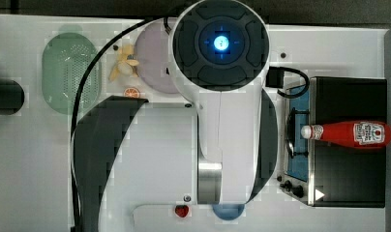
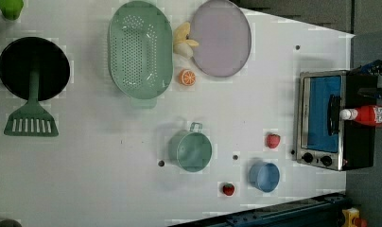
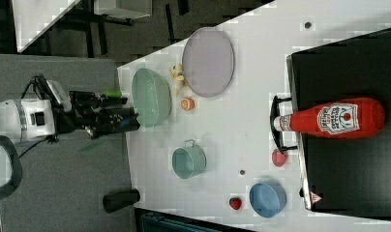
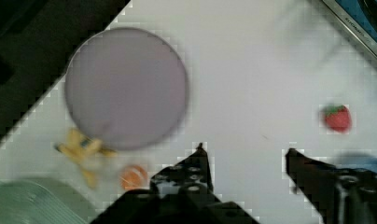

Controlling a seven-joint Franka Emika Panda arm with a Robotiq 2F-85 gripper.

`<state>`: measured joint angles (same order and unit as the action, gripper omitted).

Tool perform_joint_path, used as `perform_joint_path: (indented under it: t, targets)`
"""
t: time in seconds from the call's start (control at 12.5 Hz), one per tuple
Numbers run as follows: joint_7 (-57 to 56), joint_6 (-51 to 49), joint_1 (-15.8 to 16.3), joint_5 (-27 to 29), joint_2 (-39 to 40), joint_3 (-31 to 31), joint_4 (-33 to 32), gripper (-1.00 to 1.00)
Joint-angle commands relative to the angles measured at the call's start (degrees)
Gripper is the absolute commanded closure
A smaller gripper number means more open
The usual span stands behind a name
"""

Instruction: Pick Ketchup from oven and place it on table.

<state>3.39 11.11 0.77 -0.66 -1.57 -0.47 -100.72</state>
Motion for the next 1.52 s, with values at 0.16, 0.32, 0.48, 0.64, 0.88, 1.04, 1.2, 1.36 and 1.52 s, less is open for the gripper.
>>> perform_joint_path:
  t: [0.16,0.32,0.48,0.64,0.88,1.04,1.2,1.36,1.52]
  targets:
    - [2.92,-8.89,-0.78,-0.82,-18.78,-0.99,-10.85,-0.8]
    - [2.91,-8.6,-1.01,-0.98,-18.75,-1.56,-10.85,-1.0]
    - [2.92,-8.5,-1.86,-1.04,-18.61,-3.26,-10.84,-1.0]
    - [2.91,-8.02,-2.99,-1.04,-17.94,-6.26,-10.84,-1.0]
    - [2.92,-3.83,-4.41,-1.04,-15.42,-12.46,-10.76,-1.0]
    - [2.91,1.4,-4.92,-1.04,-12.9,-16.98,-10.73,-1.0]
    - [2.91,6.9,-5.2,-1.04,-9.7,-21.2,-10.67,-1.0]
    - [2.91,11.27,-5.27,-1.04,-5.69,-24.95,-10.51,-1.0]
    - [2.91,13.8,-5.33,-0.98,-1.14,-28.08,-9.86,-1.0]
